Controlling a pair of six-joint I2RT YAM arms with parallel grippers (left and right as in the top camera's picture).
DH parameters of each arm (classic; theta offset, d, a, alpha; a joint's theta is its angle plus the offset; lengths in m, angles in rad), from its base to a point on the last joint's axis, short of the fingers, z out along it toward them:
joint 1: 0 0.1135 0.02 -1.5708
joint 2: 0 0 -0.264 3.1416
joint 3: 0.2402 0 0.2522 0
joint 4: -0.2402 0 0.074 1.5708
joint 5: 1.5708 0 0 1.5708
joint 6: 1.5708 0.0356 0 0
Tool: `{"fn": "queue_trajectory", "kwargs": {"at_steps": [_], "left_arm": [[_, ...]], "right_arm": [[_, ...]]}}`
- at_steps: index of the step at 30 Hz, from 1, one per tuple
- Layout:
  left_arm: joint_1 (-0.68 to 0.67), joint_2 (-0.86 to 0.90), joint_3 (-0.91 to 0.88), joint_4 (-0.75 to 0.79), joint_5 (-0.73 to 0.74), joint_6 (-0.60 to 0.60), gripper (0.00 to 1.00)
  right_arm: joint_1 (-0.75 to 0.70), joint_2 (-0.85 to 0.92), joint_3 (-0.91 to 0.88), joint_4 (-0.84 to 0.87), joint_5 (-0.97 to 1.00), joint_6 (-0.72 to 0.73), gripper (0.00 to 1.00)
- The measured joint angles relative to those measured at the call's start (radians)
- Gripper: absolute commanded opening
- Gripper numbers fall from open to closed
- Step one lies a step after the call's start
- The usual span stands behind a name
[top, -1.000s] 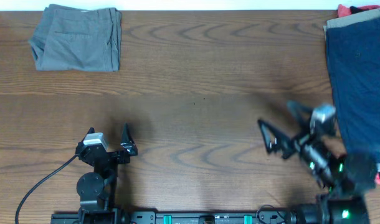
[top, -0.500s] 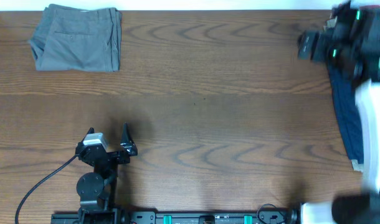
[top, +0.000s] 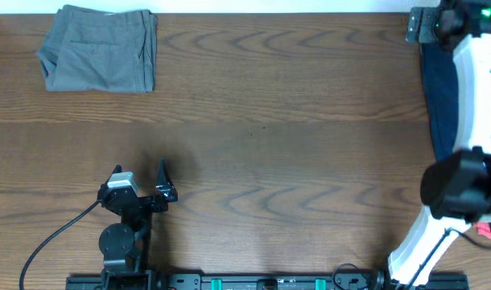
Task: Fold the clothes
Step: 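Reach the right gripper to the dark blue shorts on the right stack, then grasp the top dark blue shorts with the right gripper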
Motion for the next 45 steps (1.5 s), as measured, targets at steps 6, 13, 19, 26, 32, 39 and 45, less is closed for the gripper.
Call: {"fn": "queue_trajectory", "kwargs": {"at_steps": [6,13,19,26,32,39,45], "left_arm": [[0.0,0.0,0.0,0.0,0.0,0.0,0.98],[0.0,0.0,0.0,0.0,0.0,0.0,0.98],[0.0,0.0,0.0,0.0,0.0,0.0,0.98],[0.0,0.0,0.0,0.0,0.0,0.0,0.98],[0.0,0.0,0.0,0.0,0.0,0.0,0.98],[0.0,0.0,0.0,0.0,0.0,0.0,0.98],[0.0,0.0,0.0,0.0,0.0,0.0,0.98]], "right_arm": [[-0.001,0.192,0.0,0.067,0.216,-0.062,0.99],[-0.005,0.343,0.0,0.122,0.306,-0.095,0.99],[-0.019,0.404,0.0,0.172,0.319,-0.101,0.99],[-0.043,0.414,0.0,0.207,0.322,-0.111,0.93],[-0.061,0.414,0.0,0.208,0.302,-0.116,0.61],[-0.061,0.414,0.0,0.206,0.277,-0.115,0.37],[-0.061,0.414,0.0,0.186,0.28,-0.088,0.1]]}}
